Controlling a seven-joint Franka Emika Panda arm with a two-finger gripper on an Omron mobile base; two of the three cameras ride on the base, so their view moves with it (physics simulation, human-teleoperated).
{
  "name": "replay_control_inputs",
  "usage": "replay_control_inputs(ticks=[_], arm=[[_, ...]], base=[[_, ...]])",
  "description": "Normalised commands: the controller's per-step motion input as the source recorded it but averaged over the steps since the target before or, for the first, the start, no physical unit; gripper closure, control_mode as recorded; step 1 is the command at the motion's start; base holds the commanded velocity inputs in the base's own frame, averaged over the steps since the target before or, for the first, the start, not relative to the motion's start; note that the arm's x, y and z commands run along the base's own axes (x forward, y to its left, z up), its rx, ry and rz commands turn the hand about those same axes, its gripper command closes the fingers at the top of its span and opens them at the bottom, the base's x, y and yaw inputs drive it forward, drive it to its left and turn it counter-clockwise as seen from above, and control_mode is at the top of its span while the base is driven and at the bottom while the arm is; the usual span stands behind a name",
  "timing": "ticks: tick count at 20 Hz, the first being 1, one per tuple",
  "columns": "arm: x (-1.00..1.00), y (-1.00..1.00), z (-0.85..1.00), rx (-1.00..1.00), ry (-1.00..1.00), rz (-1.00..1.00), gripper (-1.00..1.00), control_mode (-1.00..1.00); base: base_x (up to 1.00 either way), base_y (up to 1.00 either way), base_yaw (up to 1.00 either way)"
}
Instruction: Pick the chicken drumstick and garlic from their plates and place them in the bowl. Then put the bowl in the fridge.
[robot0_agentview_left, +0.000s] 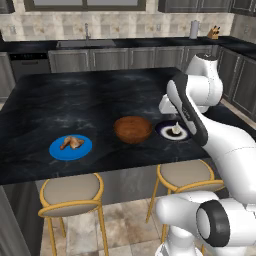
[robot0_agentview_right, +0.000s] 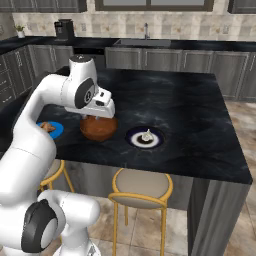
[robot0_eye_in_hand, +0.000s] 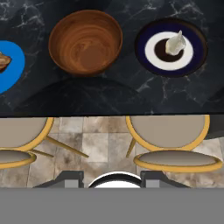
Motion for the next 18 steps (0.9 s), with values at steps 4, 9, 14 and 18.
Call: replay_control_inputs(ticks=[4,9,14,18], arm=[[-0.04,-0.11,-0.05,0.0,0.0,-0.02,-1.0,-1.0],[-0.03,-0.38,-0.18,0.0,-0.01,0.0,-1.0,-1.0],[0.06,-0.4,-0.2,-0.05,0.0,0.04,-1.0,-1.0],[0.28,-0.35,-0.22,-0.09,0.0,0.04,-1.0,-1.0]], base=[[0.0,0.0,0.0],[0.0,0.0,0.0],[0.0,0.0,0.0],[0.0,0.0,0.0]])
